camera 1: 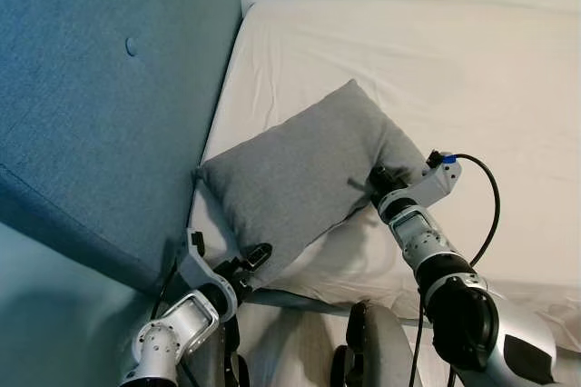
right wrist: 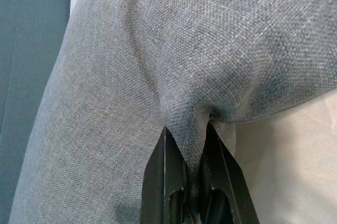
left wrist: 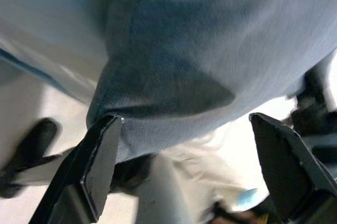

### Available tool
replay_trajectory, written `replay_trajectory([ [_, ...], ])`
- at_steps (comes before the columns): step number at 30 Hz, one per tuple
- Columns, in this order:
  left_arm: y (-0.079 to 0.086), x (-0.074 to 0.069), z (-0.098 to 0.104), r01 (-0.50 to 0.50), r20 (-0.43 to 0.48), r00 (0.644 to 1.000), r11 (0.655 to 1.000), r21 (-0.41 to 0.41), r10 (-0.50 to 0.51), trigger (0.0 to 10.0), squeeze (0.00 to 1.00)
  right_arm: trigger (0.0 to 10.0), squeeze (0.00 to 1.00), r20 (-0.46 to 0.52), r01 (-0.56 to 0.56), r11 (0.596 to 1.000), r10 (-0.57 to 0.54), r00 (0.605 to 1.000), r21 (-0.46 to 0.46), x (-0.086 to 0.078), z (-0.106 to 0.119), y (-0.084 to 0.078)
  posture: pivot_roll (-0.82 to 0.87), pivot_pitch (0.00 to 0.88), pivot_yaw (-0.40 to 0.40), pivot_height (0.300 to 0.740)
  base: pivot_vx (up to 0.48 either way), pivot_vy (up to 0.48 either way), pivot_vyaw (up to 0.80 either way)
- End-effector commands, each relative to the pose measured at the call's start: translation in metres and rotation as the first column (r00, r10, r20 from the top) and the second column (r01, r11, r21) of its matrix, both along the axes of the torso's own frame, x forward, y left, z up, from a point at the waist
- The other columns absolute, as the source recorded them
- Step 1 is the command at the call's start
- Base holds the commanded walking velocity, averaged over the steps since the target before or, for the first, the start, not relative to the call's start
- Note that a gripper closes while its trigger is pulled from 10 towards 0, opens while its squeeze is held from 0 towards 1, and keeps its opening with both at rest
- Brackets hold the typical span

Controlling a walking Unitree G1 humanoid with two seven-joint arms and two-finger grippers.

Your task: Clean up the room

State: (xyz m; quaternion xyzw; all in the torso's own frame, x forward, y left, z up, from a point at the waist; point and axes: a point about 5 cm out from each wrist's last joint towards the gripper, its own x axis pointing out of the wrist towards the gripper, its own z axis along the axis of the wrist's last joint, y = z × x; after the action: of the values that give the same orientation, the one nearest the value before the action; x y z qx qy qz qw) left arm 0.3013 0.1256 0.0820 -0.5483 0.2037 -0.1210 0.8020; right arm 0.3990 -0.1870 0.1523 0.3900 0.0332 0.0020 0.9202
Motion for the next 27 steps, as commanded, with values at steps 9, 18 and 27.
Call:
replay_trajectory([
  [9, -0.003, -0.006, 0.001, -0.073, 0.016, 0.997, 0.963, -0.261, 0.08, 10.0, 1.0, 0.0, 0.0, -0.055, -0.027, 1.0, 0.026, 0.998, -0.008, -0.005, -0.015, 0.002, 0.13, 0.404, -0.008, 0.596, 0.0, 0.0, 0.0],
  [18, -0.027, 0.002, 0.03, -0.042, 0.05, 0.996, 0.855, -0.517, 0.079, 10.0, 0.9, 0.0, 0.0, -0.06, -0.027, 1.0, 0.027, 0.998, -0.007, -0.006, -0.017, 0.002, 0.13, 0.402, -0.006, 0.596, 0.0, 0.0, 0.0],
  [27, -0.047, -0.008, 0.027, 0.153, 0.17, 0.976, 0.983, -0.1, -0.135, 10.0, 0.78, 0.0, 0.0, -0.061, -0.033, 0.999, 0.033, 0.998, -0.004, -0.006, -0.018, 0.005, 0.14, 0.399, -0.005, 0.596, 0.0, 0.0, 0.0],
])
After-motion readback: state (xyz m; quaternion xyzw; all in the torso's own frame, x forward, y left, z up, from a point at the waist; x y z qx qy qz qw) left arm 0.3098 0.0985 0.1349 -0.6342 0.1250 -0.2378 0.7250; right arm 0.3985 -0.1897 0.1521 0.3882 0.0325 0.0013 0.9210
